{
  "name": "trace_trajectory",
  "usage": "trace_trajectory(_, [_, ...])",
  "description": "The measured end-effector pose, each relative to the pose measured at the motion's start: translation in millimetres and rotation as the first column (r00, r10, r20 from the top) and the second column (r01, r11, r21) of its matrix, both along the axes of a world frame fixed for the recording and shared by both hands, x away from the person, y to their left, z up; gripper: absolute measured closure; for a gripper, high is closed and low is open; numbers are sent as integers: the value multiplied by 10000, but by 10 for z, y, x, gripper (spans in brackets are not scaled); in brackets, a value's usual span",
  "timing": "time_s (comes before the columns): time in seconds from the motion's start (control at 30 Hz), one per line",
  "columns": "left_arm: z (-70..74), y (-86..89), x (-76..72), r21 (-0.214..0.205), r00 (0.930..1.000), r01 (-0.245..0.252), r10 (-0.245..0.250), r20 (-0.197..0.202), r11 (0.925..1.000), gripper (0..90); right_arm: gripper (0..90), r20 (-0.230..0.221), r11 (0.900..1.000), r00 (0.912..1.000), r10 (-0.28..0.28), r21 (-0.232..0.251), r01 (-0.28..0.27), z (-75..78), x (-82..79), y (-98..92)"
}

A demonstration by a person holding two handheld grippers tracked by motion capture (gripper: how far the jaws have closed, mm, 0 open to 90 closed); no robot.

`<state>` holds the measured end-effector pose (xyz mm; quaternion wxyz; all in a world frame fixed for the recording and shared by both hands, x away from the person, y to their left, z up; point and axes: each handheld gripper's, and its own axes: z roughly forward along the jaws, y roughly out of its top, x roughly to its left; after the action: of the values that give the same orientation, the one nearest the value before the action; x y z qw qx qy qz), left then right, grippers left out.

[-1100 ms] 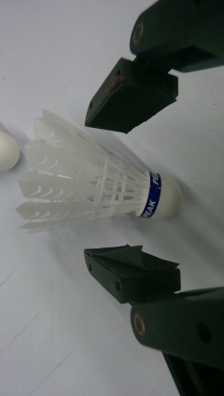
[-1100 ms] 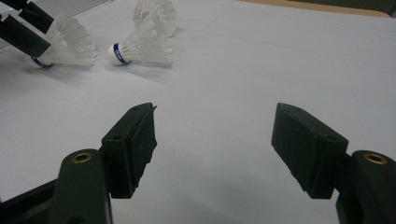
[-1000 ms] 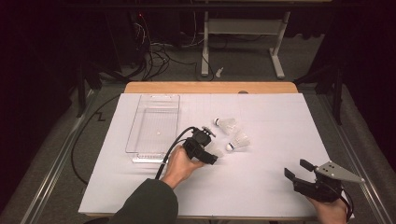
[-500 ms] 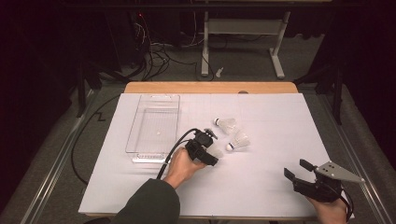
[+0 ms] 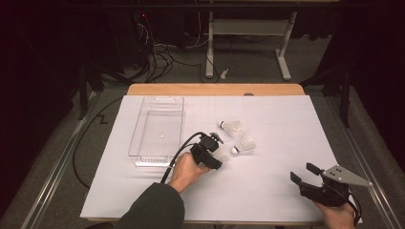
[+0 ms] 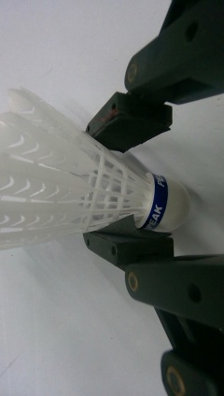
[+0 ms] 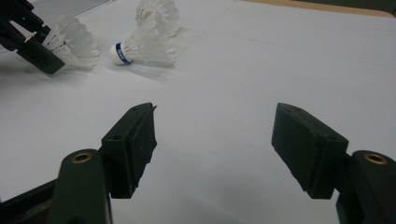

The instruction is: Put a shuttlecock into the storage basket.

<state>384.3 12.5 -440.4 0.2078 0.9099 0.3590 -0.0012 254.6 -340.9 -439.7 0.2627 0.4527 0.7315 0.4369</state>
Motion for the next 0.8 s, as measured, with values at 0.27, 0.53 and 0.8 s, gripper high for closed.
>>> trace_trajectory(0.27, [5, 9, -6, 35, 9999, 59, -59, 100, 10000, 569, 310, -5, 10000, 10000, -11, 6, 11, 0, 0, -2])
trace_trajectory(0.53, [17, 16, -14, -20, 9997, 86, -85, 213, 10000, 601, 310, -11, 10000, 10000, -19, 14, 19, 0, 1, -1])
trace_trajectory(0.8, [32, 18, -30, -121, 9989, 193, -188, 419, 9997, 607, 310, 2, 10000, 10000, -24, 21, 24, 1, 0, -4])
